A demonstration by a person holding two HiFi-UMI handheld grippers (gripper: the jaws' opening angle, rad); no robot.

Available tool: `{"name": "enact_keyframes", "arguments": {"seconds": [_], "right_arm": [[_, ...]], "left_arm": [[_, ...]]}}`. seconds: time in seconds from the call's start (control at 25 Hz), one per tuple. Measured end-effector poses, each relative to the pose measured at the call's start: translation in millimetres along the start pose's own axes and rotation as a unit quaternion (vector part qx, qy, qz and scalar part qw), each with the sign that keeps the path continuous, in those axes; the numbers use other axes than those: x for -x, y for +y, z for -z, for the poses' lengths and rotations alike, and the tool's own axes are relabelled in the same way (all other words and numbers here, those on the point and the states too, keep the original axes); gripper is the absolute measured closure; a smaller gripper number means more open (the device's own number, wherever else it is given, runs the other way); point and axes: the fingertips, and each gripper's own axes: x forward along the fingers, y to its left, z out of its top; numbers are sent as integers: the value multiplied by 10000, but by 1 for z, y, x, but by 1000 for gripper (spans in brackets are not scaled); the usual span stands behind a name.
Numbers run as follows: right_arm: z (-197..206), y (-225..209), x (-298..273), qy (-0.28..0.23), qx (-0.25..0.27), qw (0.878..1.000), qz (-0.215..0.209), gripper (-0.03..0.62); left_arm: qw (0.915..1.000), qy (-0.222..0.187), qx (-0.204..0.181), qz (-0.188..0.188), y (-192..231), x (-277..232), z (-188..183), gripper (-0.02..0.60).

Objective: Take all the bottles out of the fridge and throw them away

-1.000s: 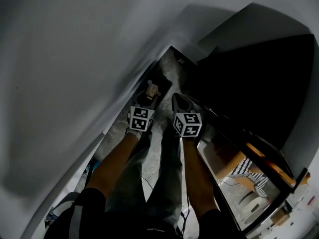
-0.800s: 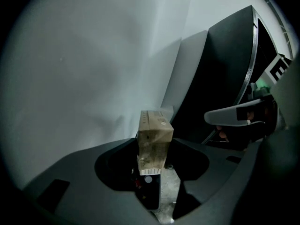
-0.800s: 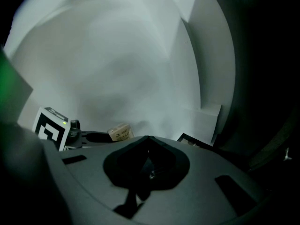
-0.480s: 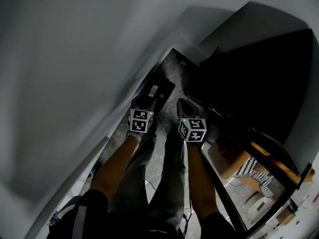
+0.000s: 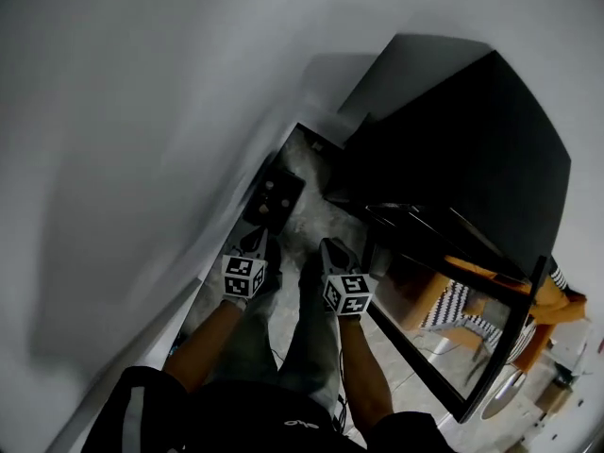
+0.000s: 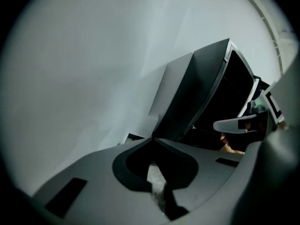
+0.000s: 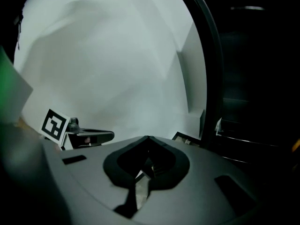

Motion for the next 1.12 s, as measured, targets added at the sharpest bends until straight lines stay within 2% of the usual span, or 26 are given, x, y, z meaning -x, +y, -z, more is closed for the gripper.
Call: {"name": "enact_keyframes", "arguments": {"seconds": [0.28, 0.52, 0.76, 1.12], "right_arm": [[-51, 34, 117, -490, 214, 9983, 238, 585], [-86, 29, 202, -1086, 314, 9917, 606, 585], [-92, 21, 278, -1449, 94, 9868, 724, 585], [-74, 0, 387, -1862, -131, 9812, 480, 585]], "left_arm": [[9957, -606, -20, 703, -72, 74, -90, 574], [9873, -1029, -339, 1162, -134, 124, -143, 574], [9829, -1232, -540, 1255, -196, 169, -156, 574], [9794, -1550, -503, 1190, -304, 222, -131, 574]]}}
